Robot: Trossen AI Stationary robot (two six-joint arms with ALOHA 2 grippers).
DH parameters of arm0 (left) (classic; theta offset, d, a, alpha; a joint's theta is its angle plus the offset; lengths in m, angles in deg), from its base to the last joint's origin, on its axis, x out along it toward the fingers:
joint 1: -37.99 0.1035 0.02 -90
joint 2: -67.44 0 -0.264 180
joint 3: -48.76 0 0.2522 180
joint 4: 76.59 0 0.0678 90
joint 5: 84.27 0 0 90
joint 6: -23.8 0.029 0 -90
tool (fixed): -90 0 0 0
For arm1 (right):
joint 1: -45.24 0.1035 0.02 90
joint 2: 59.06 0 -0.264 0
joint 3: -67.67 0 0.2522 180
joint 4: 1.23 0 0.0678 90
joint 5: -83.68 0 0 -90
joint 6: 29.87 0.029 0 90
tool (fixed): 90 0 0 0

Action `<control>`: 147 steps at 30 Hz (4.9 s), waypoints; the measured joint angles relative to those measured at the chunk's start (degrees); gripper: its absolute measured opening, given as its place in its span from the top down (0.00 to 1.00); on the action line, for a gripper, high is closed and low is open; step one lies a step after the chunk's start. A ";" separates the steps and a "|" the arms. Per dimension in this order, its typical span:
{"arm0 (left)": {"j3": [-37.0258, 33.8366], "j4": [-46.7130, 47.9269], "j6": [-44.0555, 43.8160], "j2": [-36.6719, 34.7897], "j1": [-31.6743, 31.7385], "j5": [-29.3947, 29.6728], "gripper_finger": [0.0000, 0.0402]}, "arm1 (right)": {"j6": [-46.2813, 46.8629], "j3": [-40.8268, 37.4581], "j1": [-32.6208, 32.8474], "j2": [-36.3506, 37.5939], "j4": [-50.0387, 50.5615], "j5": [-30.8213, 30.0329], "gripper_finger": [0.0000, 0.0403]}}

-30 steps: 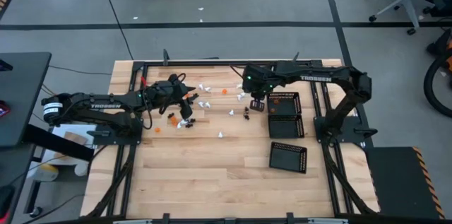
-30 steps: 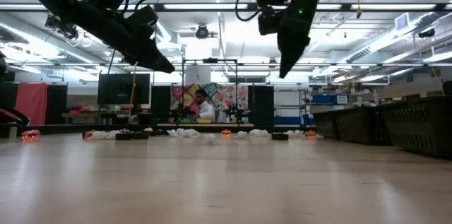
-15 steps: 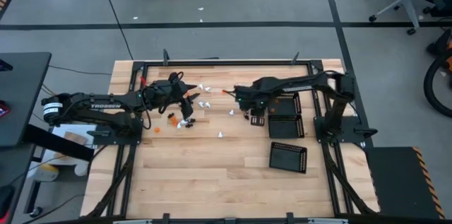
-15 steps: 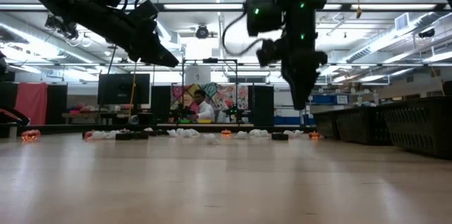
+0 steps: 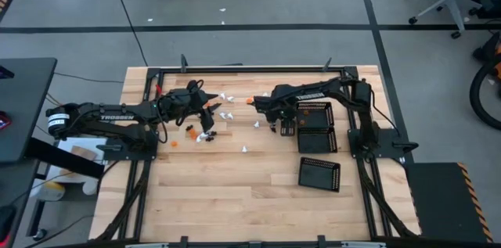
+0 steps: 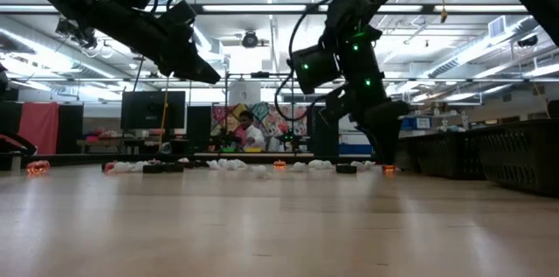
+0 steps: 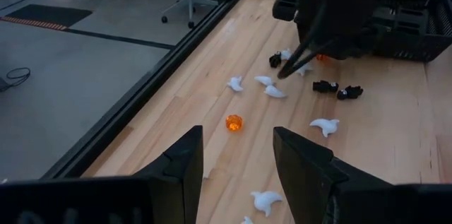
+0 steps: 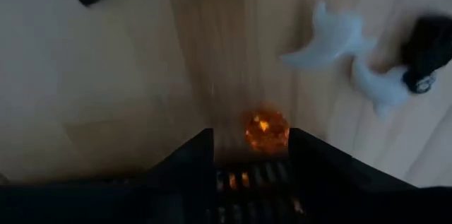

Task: Sort Halloween decoration
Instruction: Put the orange pumpkin toy into the top black bin

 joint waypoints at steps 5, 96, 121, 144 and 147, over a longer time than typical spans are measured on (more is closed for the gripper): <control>0.00 -0.02 0.02 0.00 0.00 0.00 0.61 | -1.09 0.00 -1.29 0.24 -0.13 0.26 0.53; 0.00 0.33 -0.04 0.00 0.00 -0.02 0.61 | -8.66 -2.78 -3.34 -0.93 -0.48 1.00 0.76; 0.00 0.40 0.00 0.00 0.00 -0.02 0.61 | -8.85 -0.13 -1.61 -0.92 -0.09 8.10 0.73; 0.00 1.23 -0.02 0.00 0.00 -0.02 0.61 | -2.08 -1.97 -7.10 16.31 4.01 7.83 0.73; 0.00 2.20 -0.05 0.00 0.00 -0.02 0.61 | -0.66 -4.94 -9.42 18.74 4.77 7.83 0.73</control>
